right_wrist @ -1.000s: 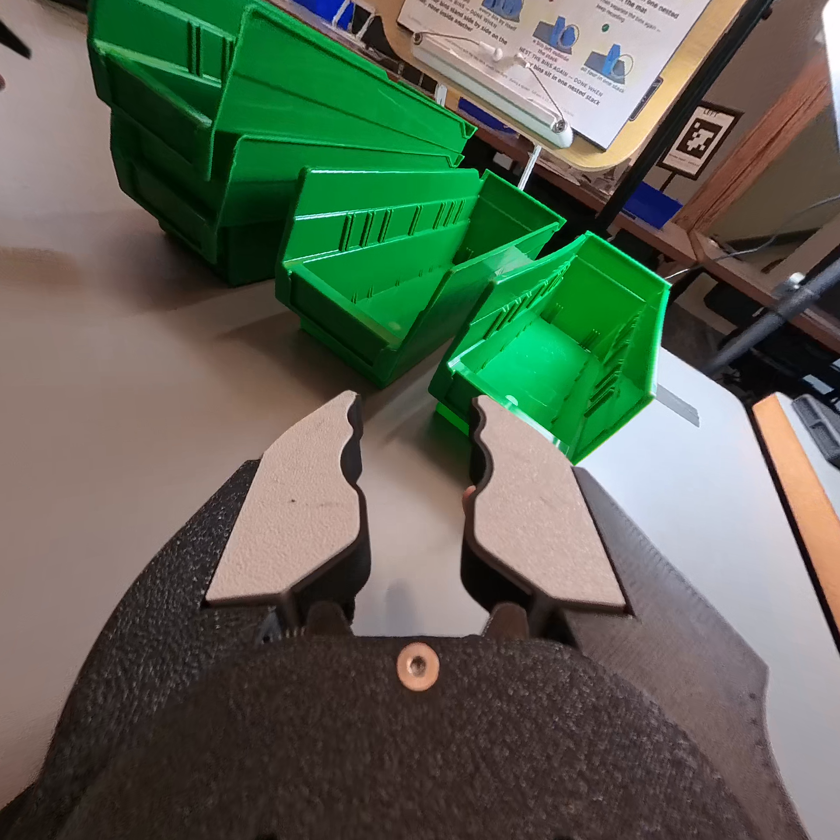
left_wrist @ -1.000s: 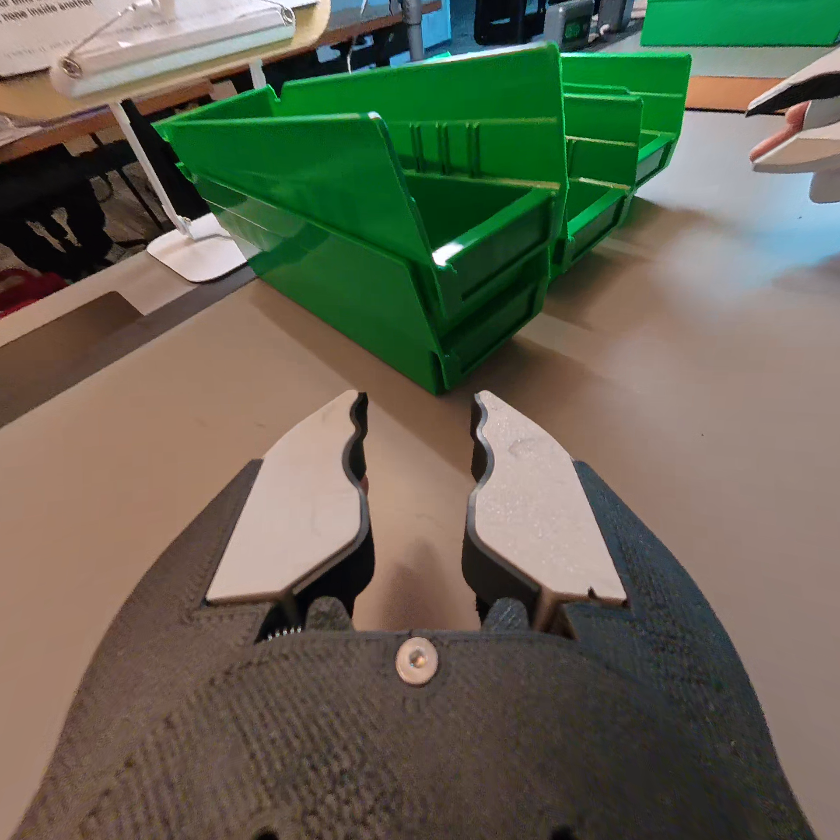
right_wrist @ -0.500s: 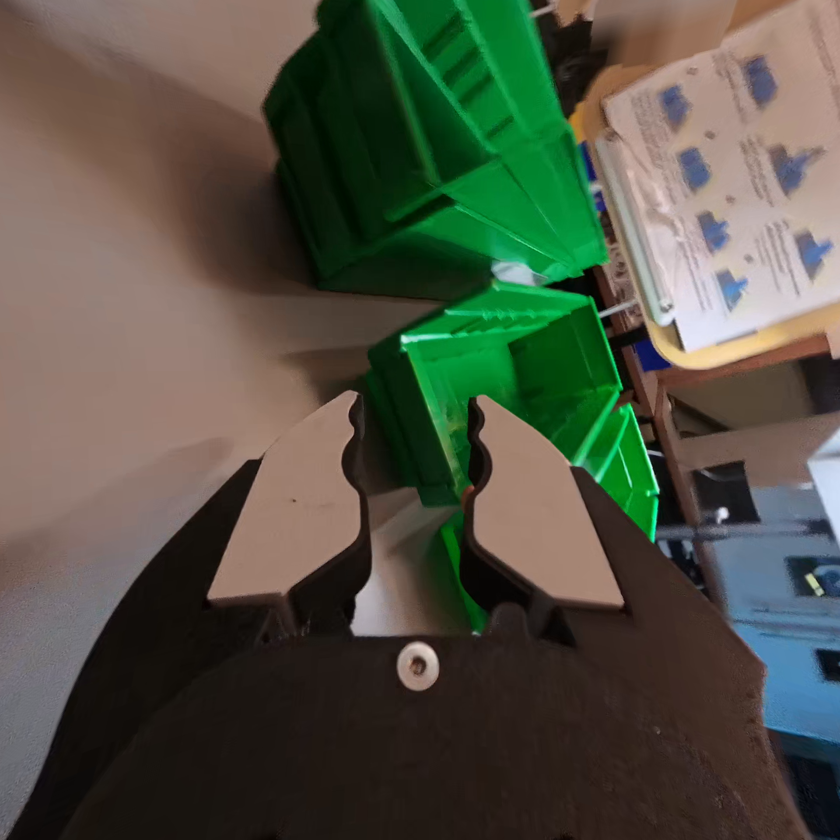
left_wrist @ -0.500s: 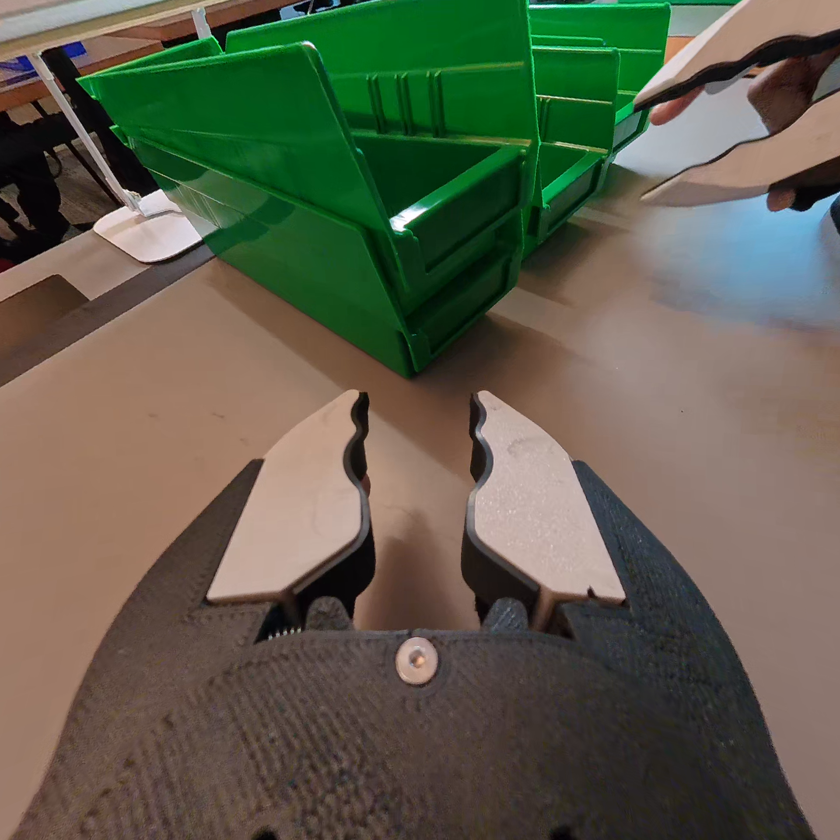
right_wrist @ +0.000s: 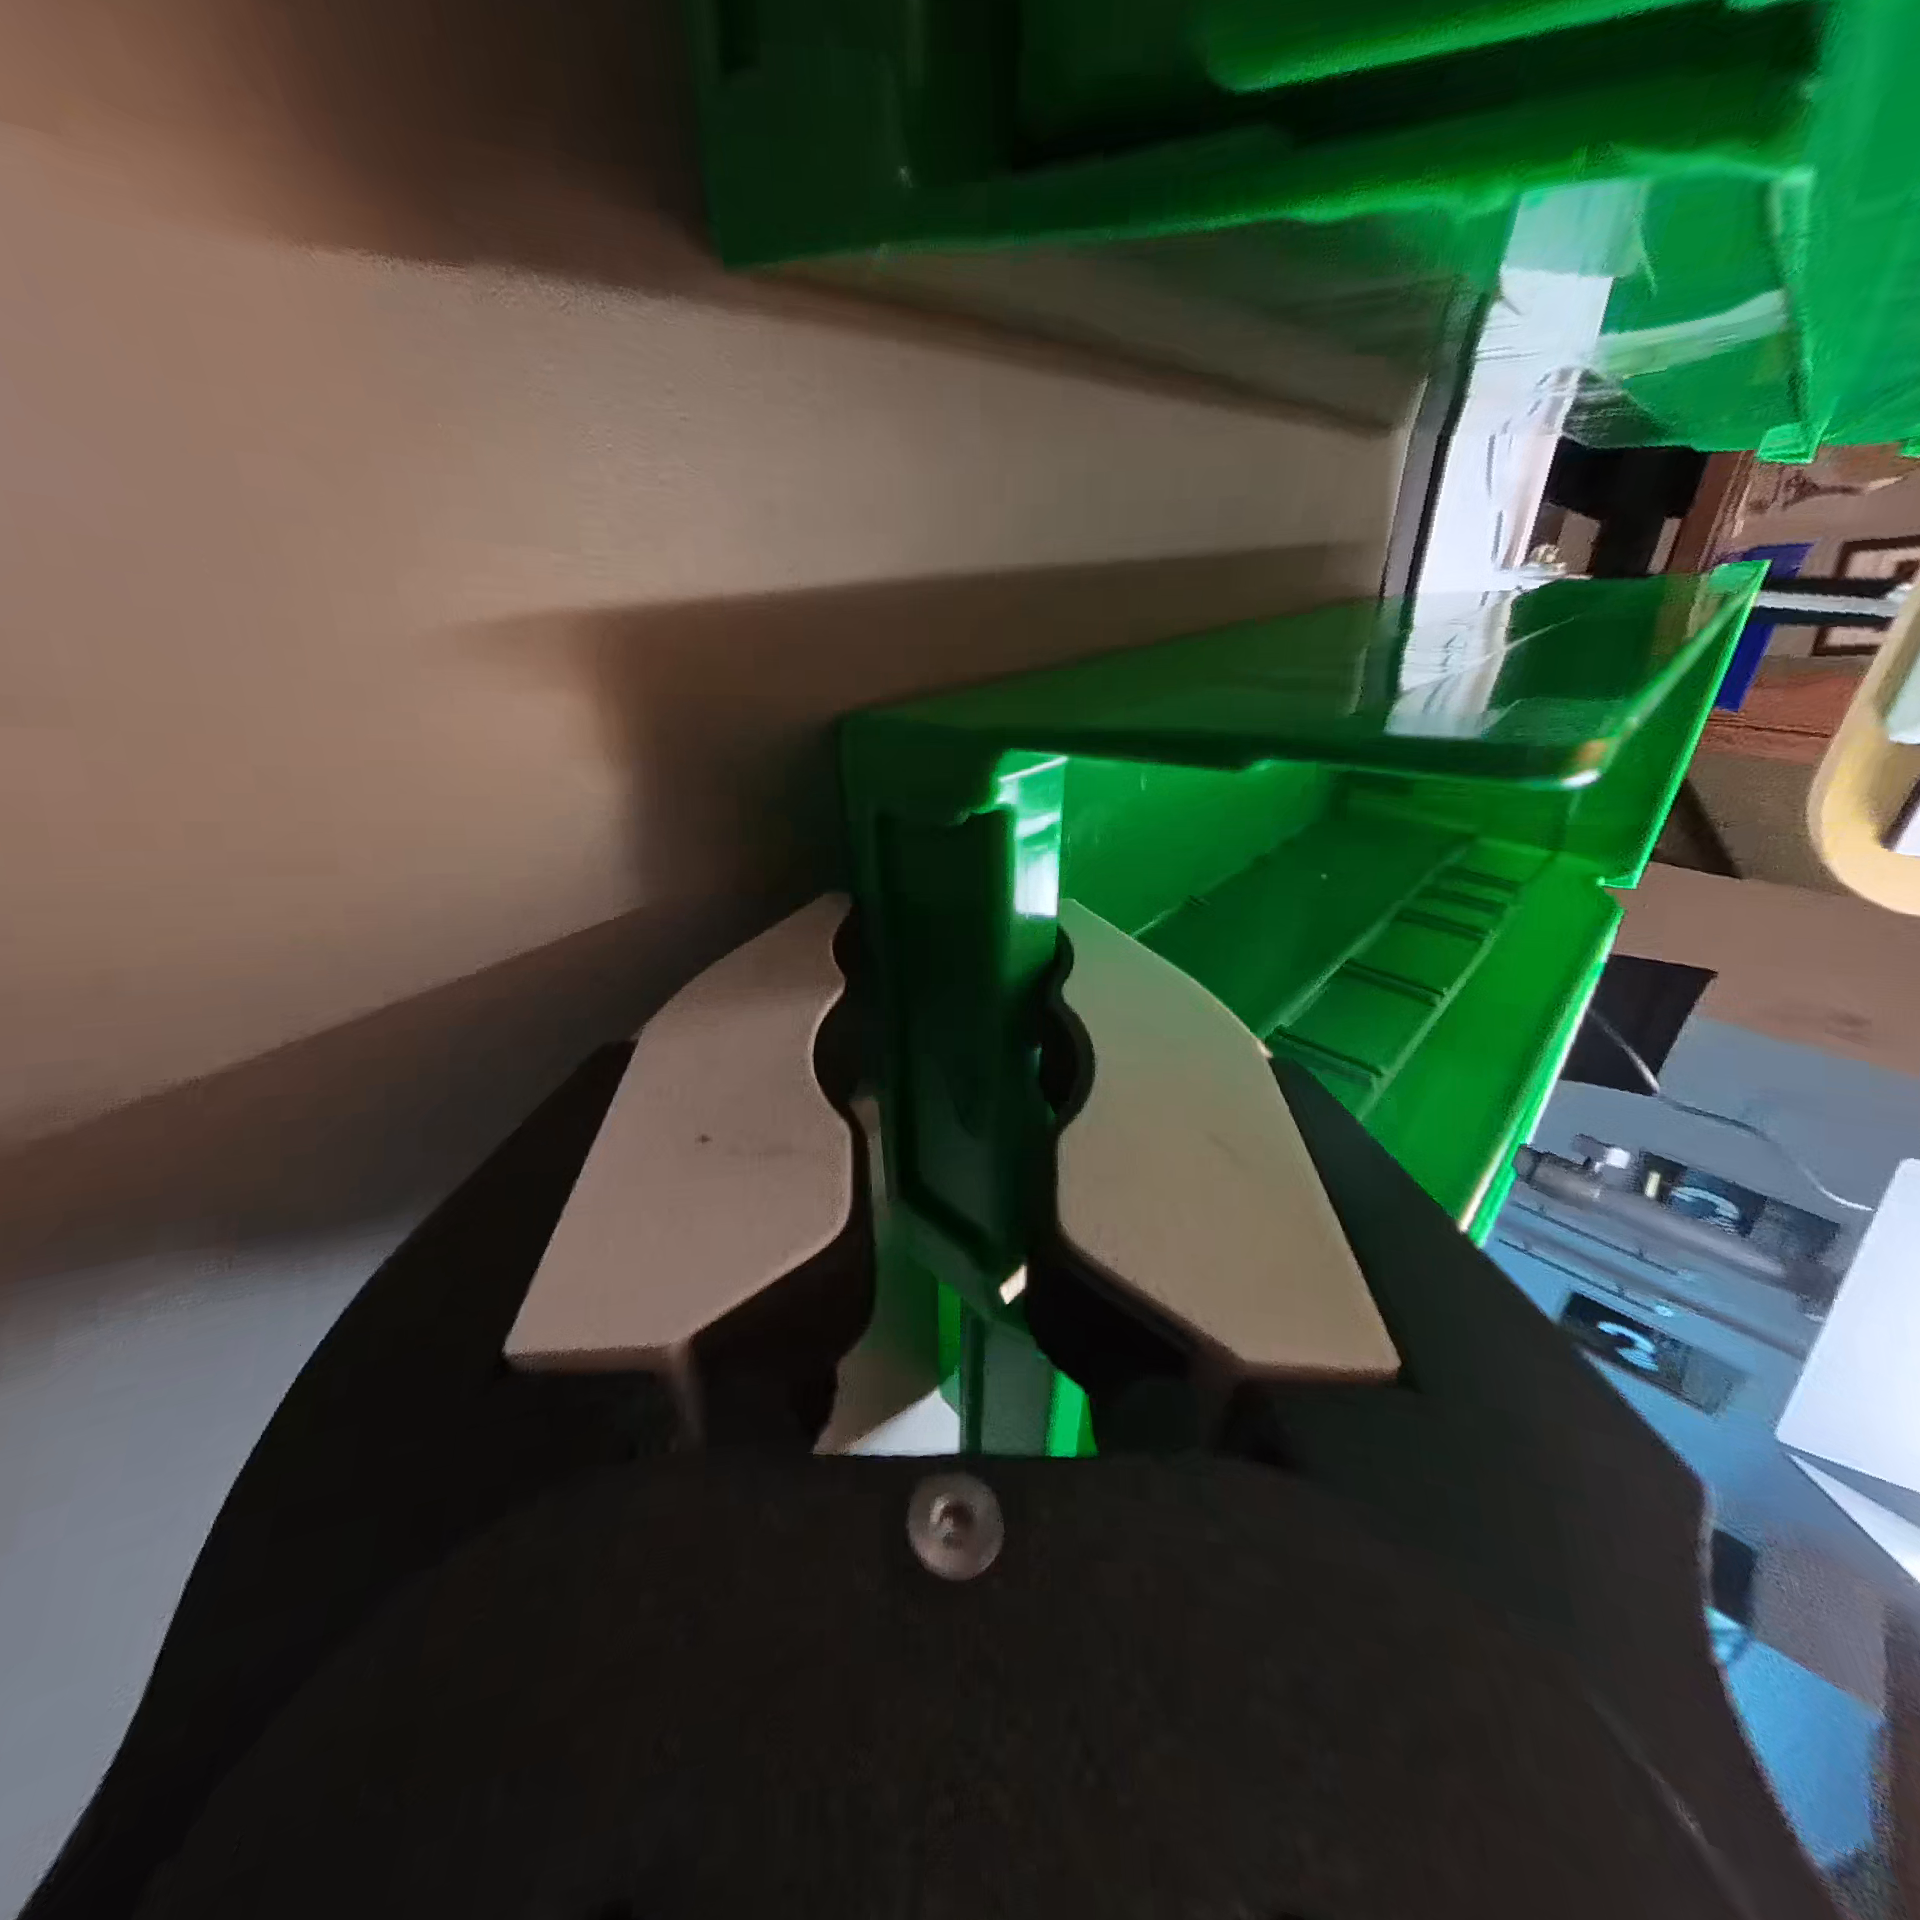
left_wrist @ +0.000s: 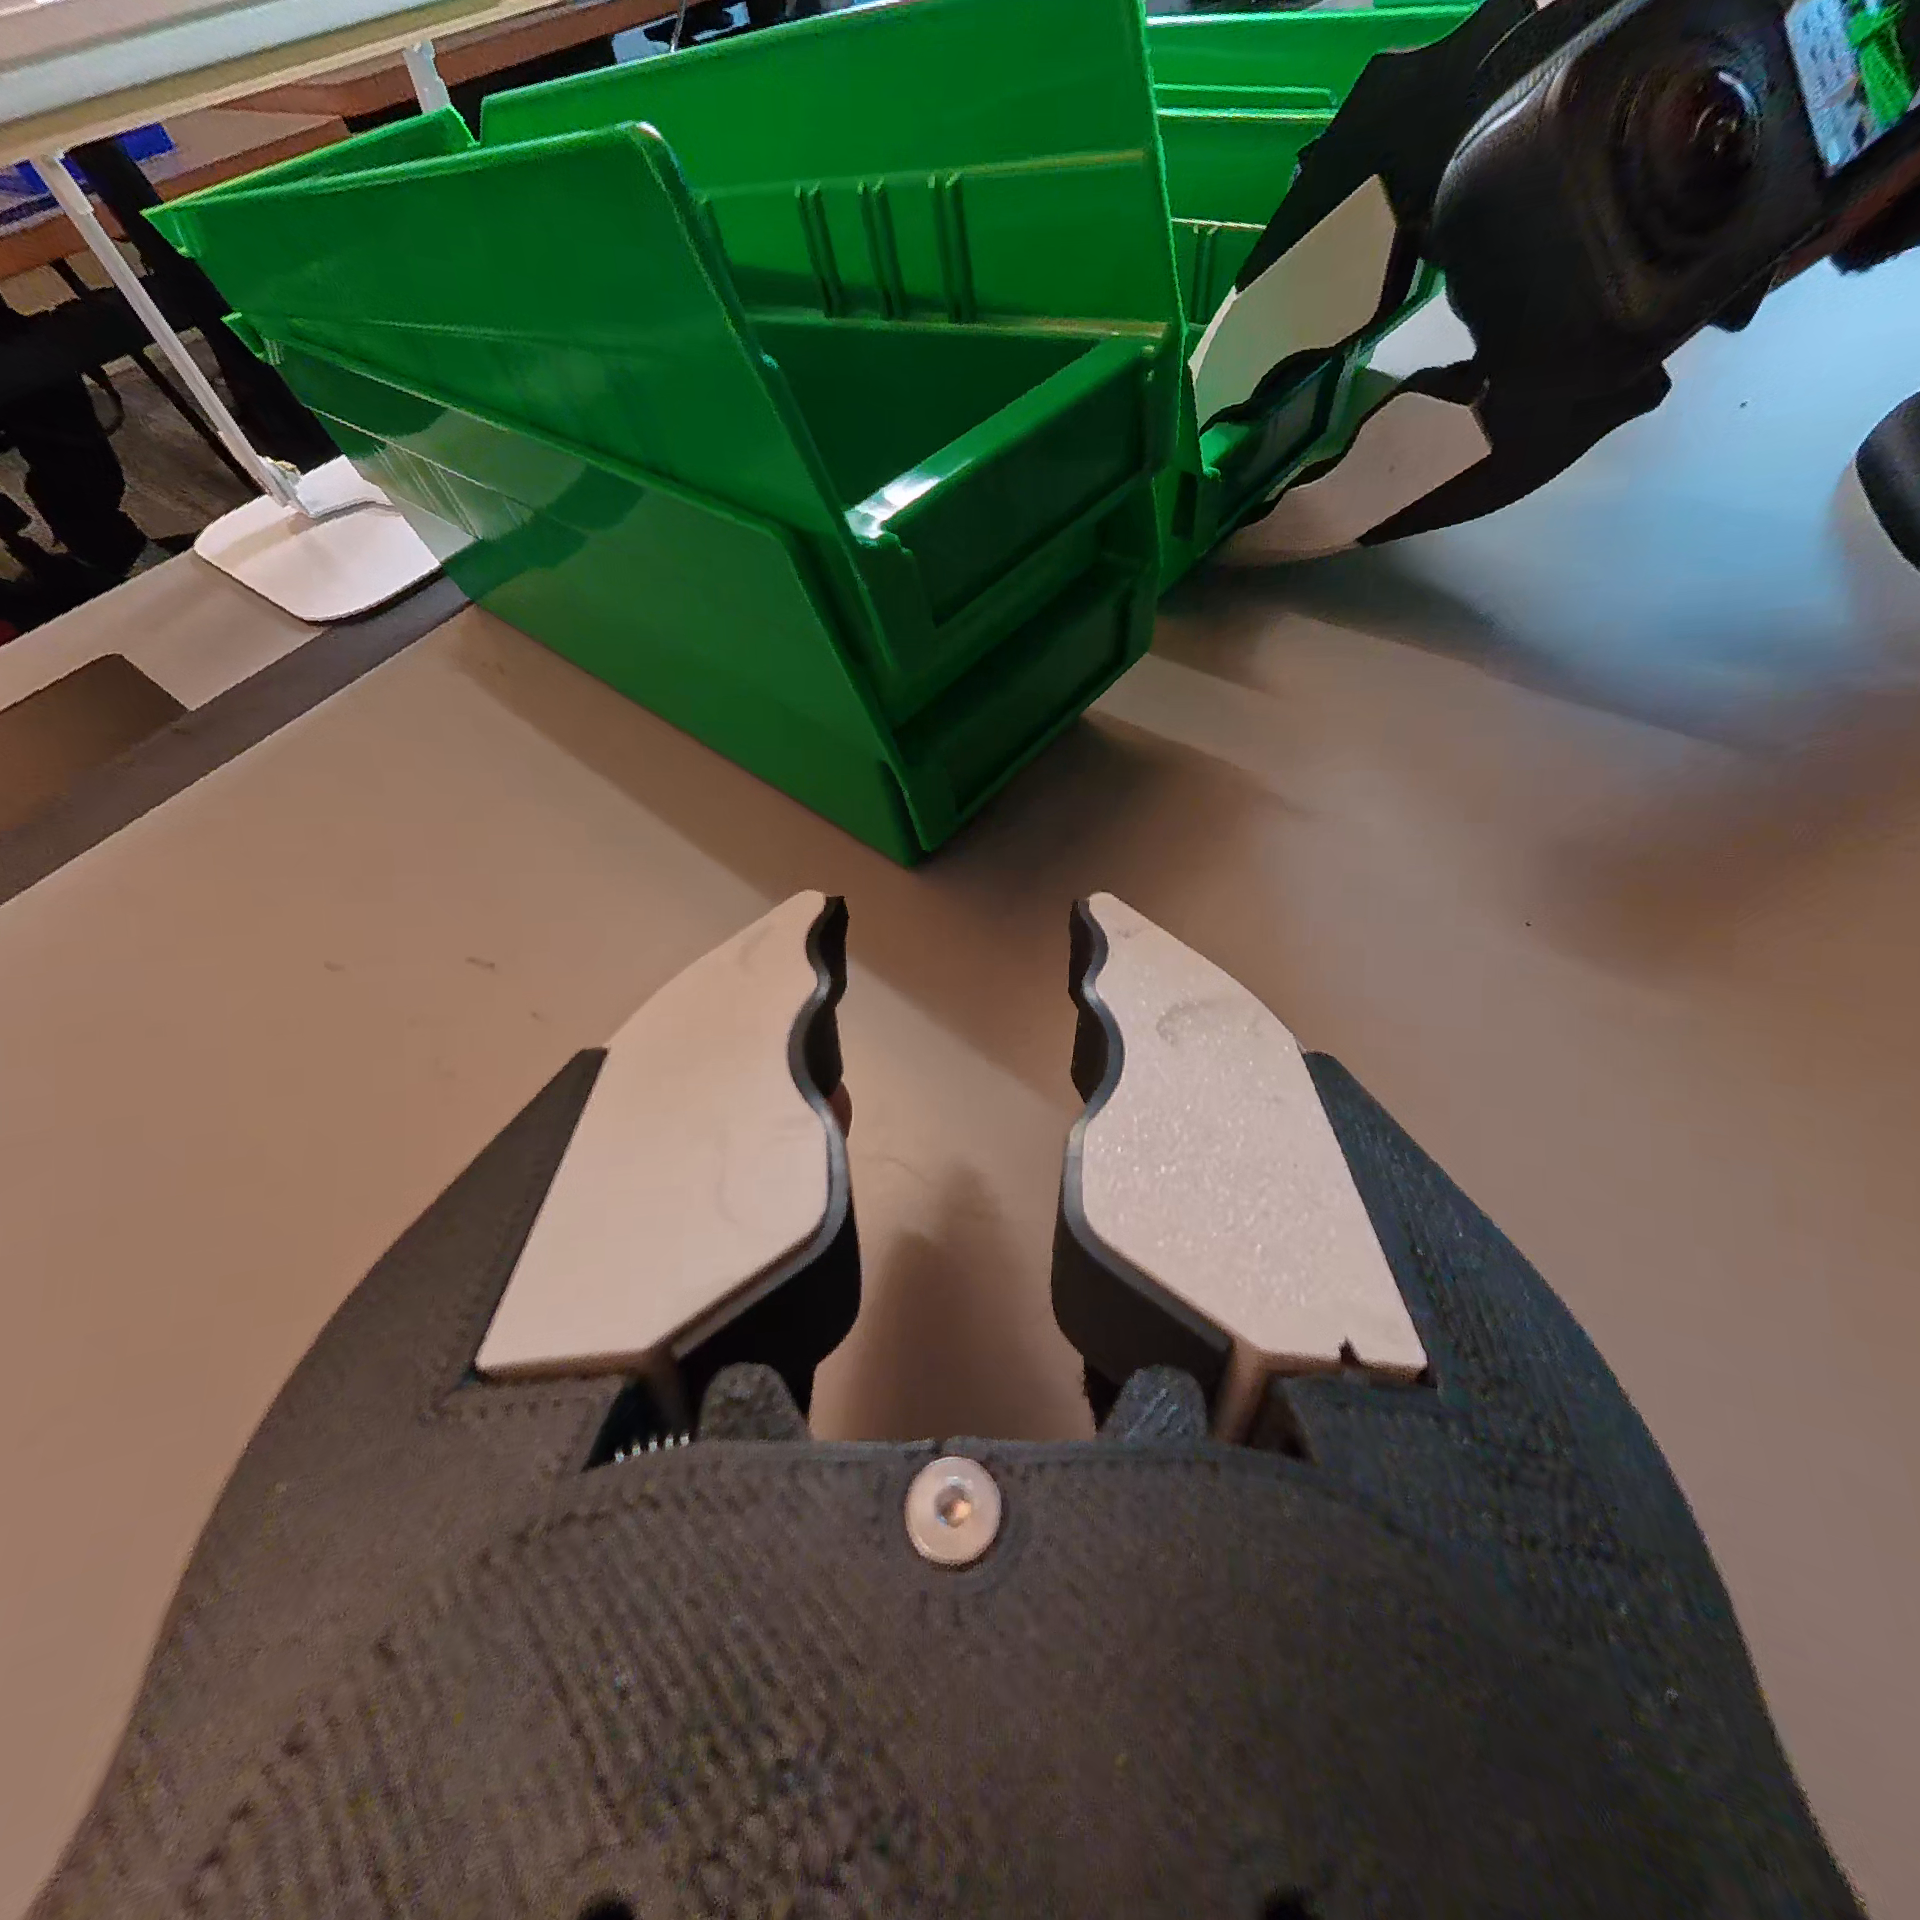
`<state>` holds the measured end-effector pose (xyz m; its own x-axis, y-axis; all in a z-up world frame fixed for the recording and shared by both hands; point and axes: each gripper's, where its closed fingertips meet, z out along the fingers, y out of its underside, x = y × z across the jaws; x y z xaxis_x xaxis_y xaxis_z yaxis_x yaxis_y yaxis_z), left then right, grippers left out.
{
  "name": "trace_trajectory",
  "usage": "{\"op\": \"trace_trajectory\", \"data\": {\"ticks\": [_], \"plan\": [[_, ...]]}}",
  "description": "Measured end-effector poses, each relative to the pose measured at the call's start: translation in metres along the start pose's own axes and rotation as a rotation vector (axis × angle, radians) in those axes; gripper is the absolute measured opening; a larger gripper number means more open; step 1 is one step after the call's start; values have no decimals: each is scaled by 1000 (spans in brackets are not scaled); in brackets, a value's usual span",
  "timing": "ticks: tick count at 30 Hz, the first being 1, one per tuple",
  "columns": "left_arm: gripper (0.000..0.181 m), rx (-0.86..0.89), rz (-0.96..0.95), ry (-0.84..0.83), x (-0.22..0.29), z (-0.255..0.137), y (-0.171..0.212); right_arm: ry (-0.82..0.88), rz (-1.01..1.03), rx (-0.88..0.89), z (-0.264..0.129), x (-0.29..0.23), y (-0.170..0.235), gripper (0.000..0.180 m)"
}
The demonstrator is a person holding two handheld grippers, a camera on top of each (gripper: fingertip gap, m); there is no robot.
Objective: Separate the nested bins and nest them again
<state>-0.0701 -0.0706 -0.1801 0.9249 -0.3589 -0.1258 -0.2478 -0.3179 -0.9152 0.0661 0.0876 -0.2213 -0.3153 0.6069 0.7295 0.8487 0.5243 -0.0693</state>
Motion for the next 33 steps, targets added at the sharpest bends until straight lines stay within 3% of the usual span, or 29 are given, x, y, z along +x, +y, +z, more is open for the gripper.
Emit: {"op": "trace_trajectory", "data": {"ticks": [11,23,33], "plan": [[42,50,-23,-57,-11,-6,-8,25,18,69,-50,9,-6,28],[43,94,-21,-99,-15,-15,-21,86,40,133,-147,109,-80,28],[43,193,-26,-162,-26,-38,-47,3,19,67,-116,111,-139,28]]}}
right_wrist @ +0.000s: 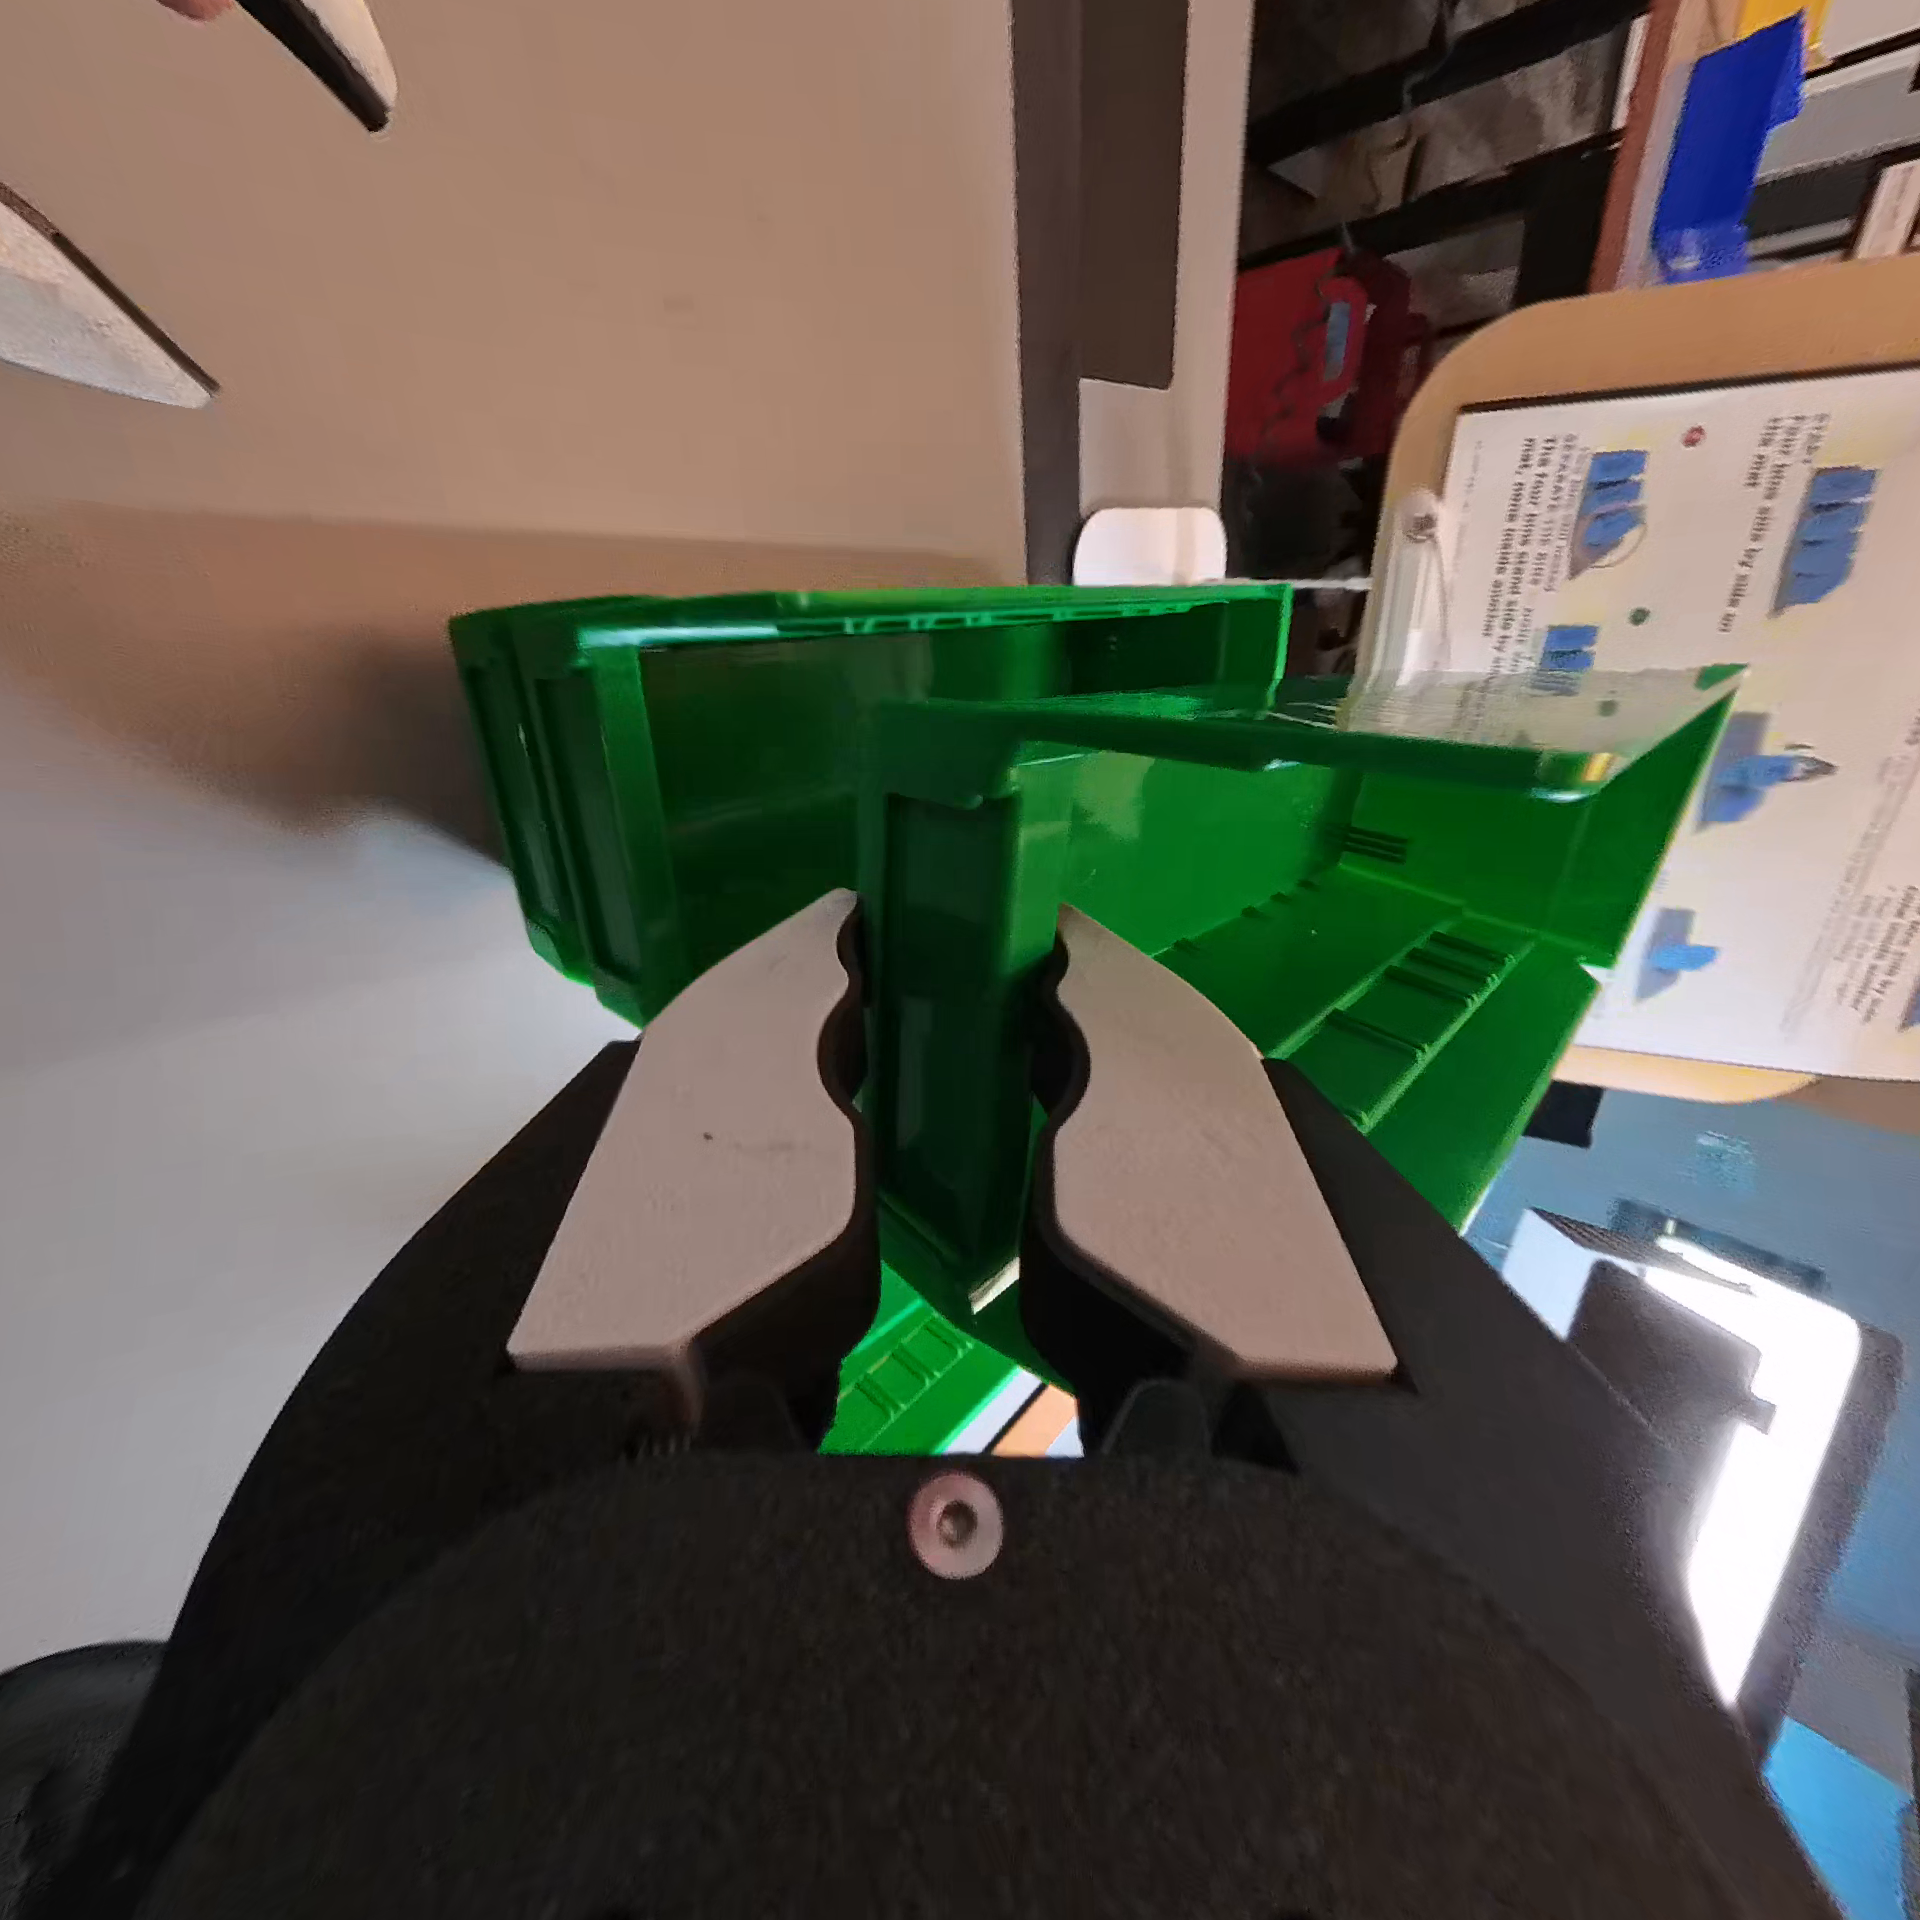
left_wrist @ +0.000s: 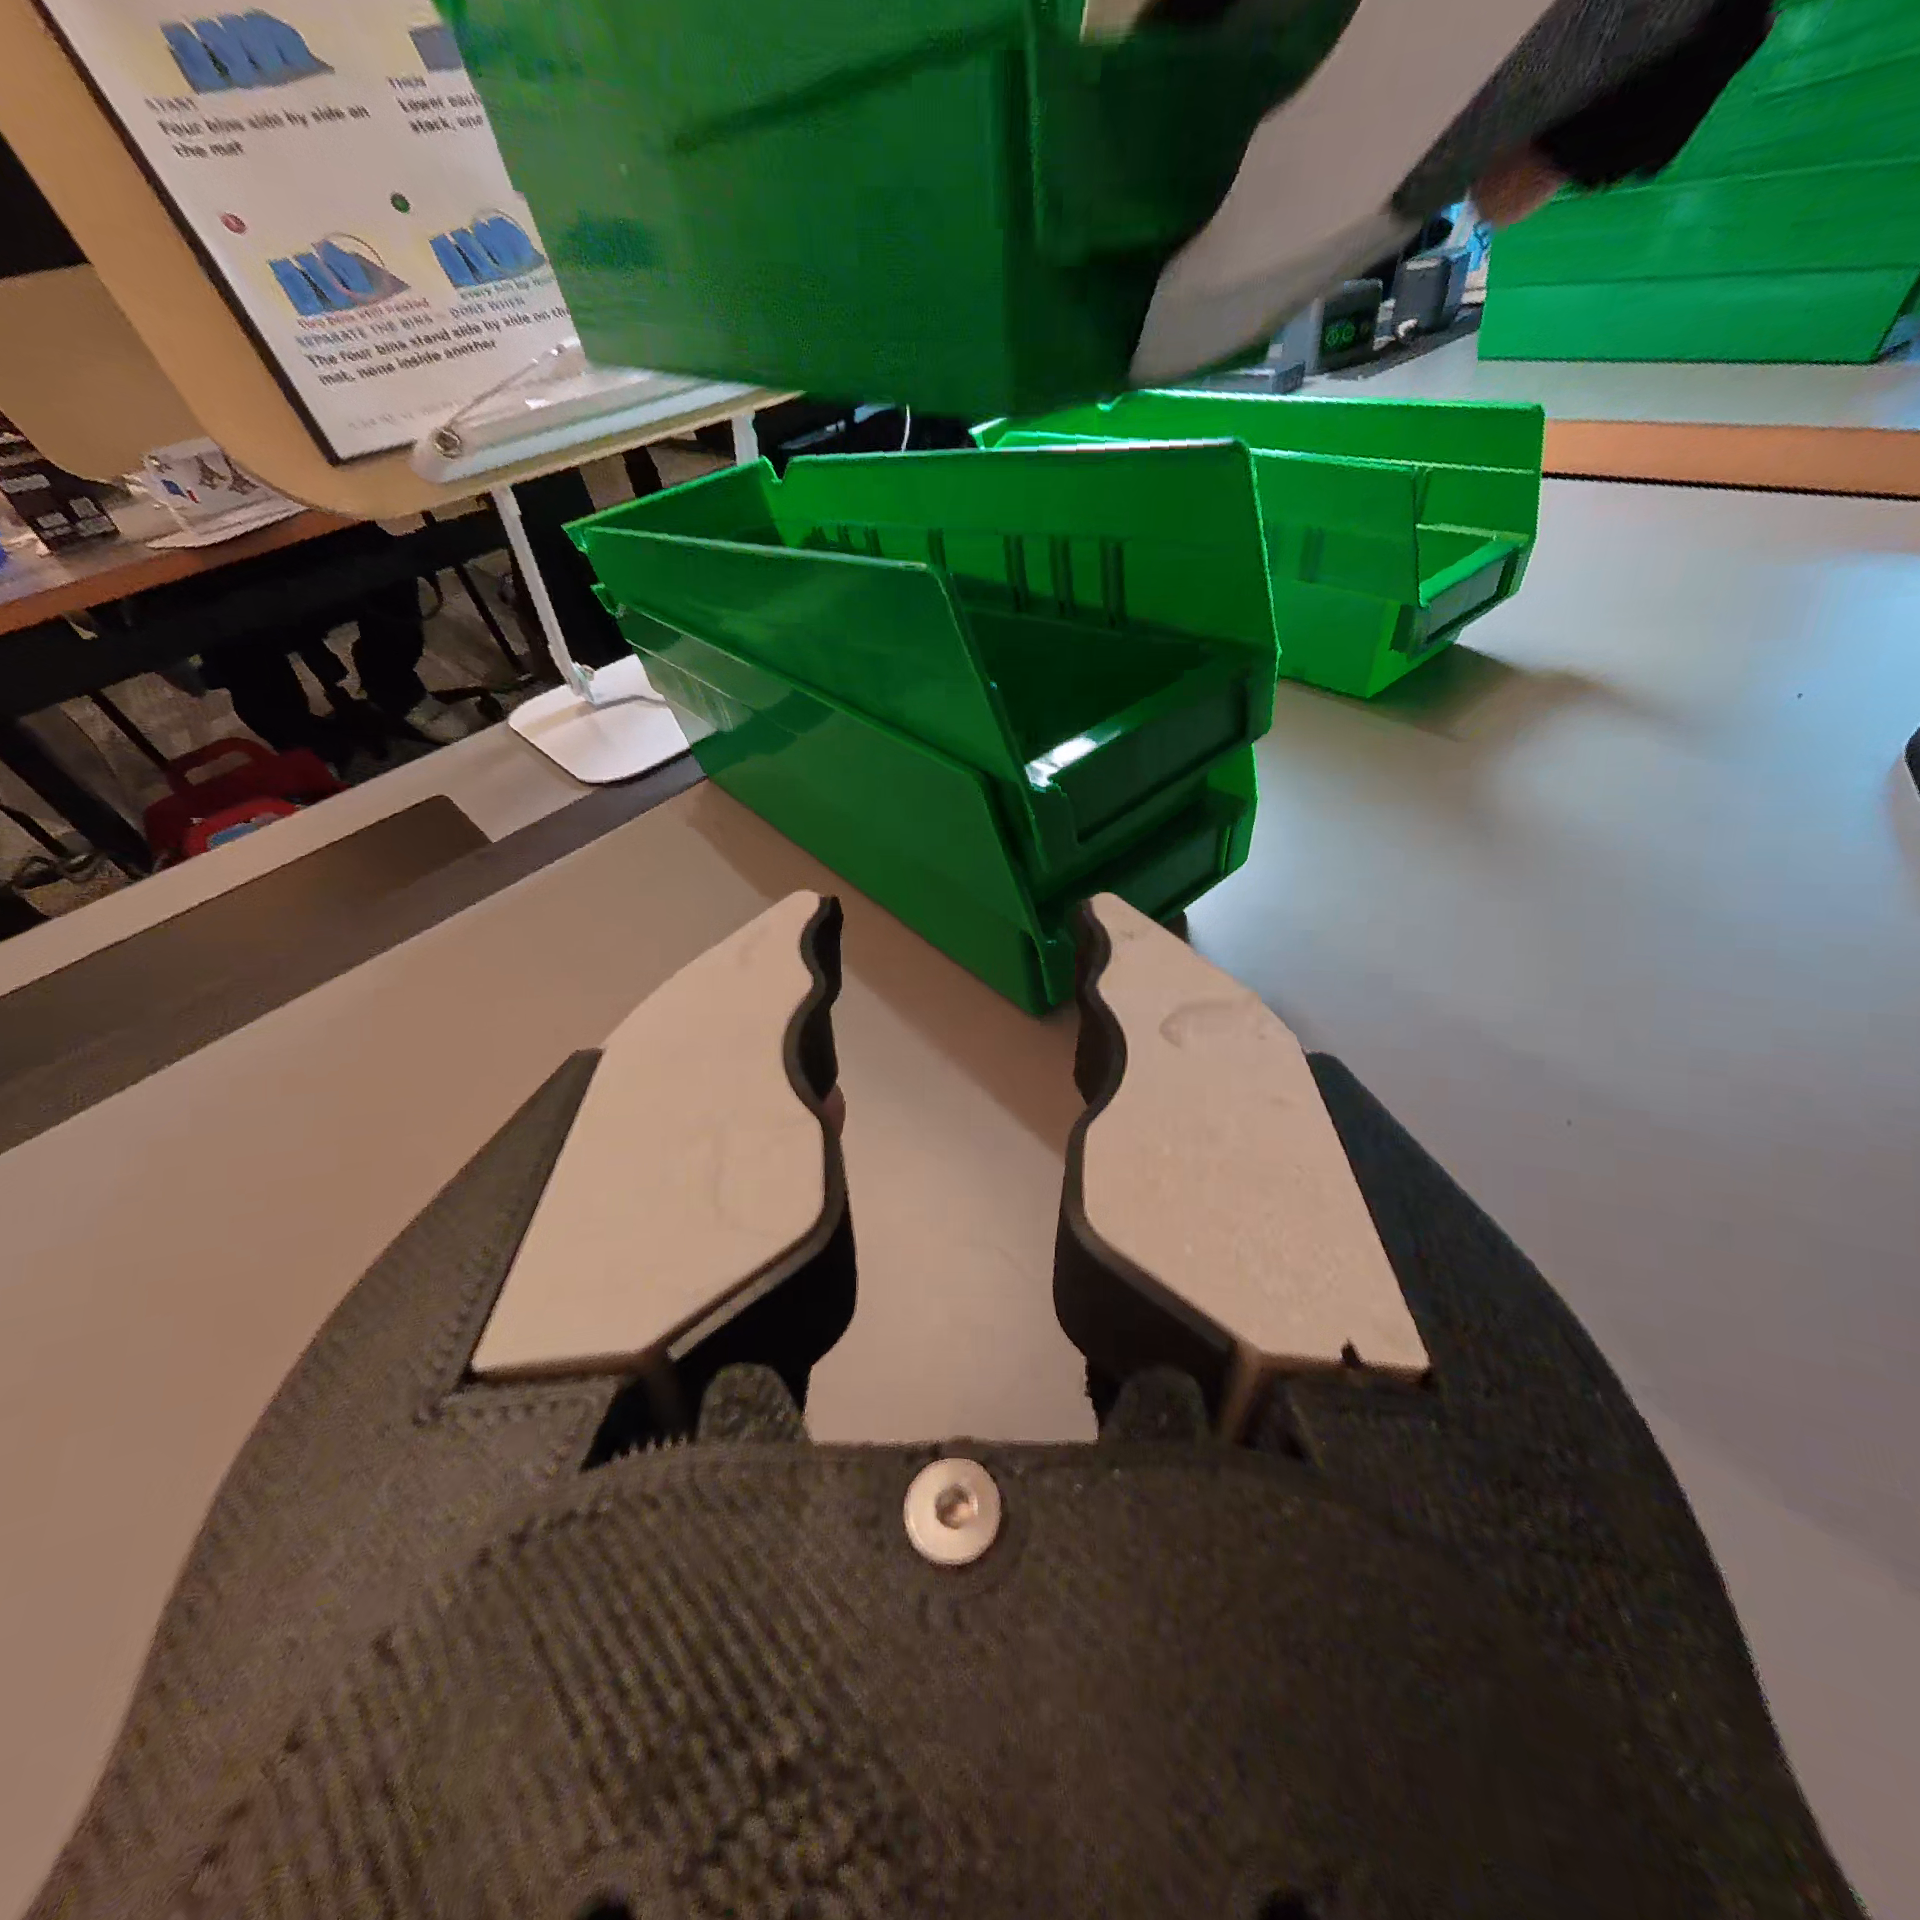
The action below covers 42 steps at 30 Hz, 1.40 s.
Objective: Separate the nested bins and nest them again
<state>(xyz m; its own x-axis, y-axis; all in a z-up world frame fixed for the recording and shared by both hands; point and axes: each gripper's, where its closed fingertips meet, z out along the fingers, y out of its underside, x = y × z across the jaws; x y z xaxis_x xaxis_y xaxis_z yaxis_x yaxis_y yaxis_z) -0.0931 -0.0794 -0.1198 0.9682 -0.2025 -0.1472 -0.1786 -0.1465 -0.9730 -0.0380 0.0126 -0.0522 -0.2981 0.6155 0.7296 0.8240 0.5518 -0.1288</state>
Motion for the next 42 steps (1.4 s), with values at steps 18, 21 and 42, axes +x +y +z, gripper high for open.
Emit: {"op": "trace_trajectory", "data": {"ticks": [18,21,42], "plan": [[42,27,-10,-29,-6,-9,-13,-148,-43,-78,56,-51,-2,28],[42,25,-7,-32,-7,-8,-13,-139,-47,-55,56,-50,-3,30],[42,-7,-22,-7,-2,-3,-4,-47,239,44,-16,-21,154,49]]}}
